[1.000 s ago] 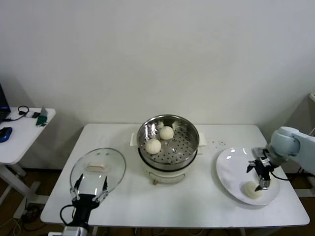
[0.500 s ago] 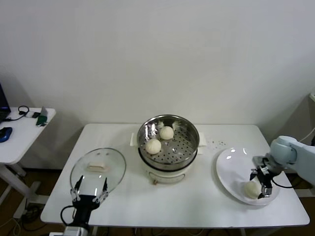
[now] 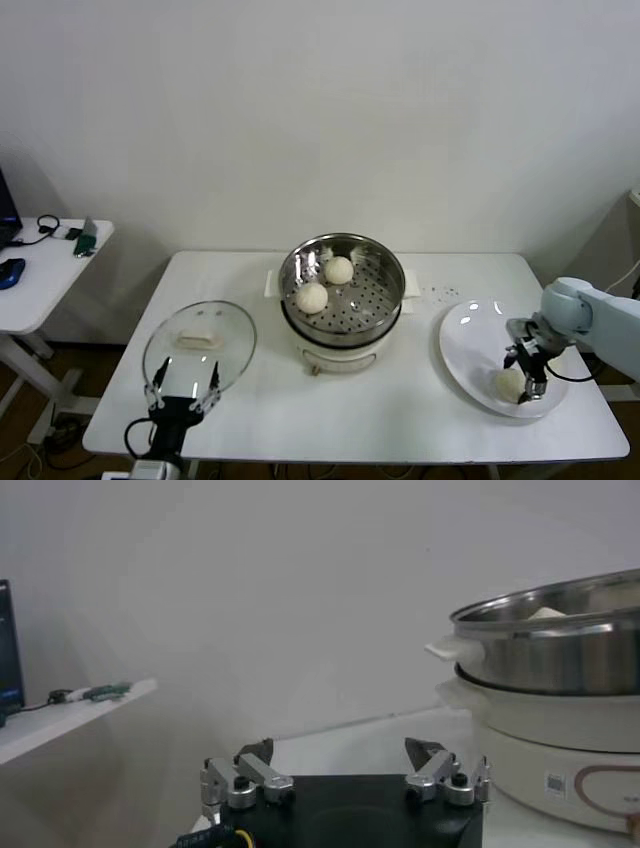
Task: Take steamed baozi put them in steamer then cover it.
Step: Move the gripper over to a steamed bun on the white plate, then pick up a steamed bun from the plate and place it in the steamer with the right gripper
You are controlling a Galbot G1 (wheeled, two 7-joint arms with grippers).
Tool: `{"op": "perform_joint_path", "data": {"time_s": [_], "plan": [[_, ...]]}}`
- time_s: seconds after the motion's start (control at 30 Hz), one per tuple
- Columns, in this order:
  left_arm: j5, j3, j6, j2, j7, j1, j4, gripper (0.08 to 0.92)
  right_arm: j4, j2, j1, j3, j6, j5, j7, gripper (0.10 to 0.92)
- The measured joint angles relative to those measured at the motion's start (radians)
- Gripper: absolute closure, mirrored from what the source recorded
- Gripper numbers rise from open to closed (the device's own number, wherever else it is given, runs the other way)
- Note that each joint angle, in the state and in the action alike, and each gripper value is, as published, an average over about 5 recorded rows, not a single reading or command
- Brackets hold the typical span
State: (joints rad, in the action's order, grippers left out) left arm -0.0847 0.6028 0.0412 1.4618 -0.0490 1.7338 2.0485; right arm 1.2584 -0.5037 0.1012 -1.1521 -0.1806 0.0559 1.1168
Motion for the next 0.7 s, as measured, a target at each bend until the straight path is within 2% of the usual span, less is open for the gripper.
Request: {"op": "perform_joint_path", "data": {"time_s": [0.37, 0.7], "plan": [[-0.001, -0.003, 0.001, 0.001, 0.000, 0.002, 0.001, 0.177, -0.007, -0.021, 0.091, -0.067, 0.042, 0.026, 0.019, 0.321], [-0.005, -0.008, 0.001, -0.001, -0.002, 0.011, 0.012, 0.177, 0.030, -0.108, 0.431, -0.295, 0.192, 0.071, 0.059, 0.321]]}}
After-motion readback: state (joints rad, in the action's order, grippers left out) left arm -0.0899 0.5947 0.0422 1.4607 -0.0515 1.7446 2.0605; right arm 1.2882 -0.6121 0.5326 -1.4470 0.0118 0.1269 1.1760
